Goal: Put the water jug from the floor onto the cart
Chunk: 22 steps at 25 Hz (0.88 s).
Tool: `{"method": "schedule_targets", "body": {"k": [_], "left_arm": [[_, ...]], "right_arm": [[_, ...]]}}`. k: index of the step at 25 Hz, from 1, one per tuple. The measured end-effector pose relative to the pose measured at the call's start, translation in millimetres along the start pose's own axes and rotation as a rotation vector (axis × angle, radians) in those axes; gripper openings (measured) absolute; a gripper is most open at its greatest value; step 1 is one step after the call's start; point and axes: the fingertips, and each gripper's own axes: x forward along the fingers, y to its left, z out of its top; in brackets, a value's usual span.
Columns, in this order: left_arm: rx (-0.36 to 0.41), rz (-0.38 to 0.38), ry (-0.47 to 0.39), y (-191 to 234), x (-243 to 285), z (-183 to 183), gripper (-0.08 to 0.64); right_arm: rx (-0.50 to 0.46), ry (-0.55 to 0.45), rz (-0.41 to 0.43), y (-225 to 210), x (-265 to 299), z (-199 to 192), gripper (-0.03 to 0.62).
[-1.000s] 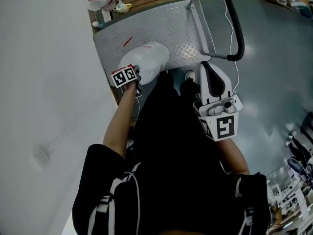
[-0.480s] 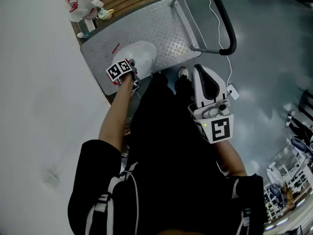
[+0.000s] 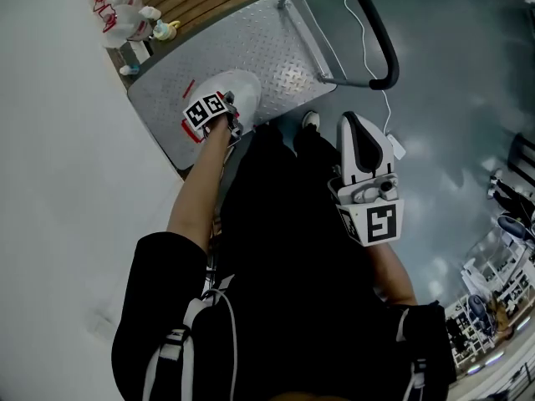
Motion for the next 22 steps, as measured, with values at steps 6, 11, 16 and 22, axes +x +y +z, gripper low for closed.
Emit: {"method": "schedule_targets", "body": {"k": [6, 11, 16, 22], "left_arm": [[0.018, -0.043, 0.05, -21.7, 20.4, 0.6, 0.02], [0.005, -0.084, 0.089, -32.2, 39.3, -1.4, 0.02], [0.037, -0.105, 0.111, -30.2, 43.8, -3.4, 0.02], [0.051, -0.15, 0.127, -39.9, 52.7, -5.7, 0.115]], "right_arm": [[0.014, -0.005, -0.046, -16.0, -7.5, 5.0, 0.018], [0.022, -0.006, -0.072, -25.6, -7.2, 0.6, 0.018], [0.016, -0.015, -0.09, -19.7, -11.4, -3.5, 0.018], [0.031, 0.01, -0.097, -31.7, -15.0, -15.0, 0.018]]}}
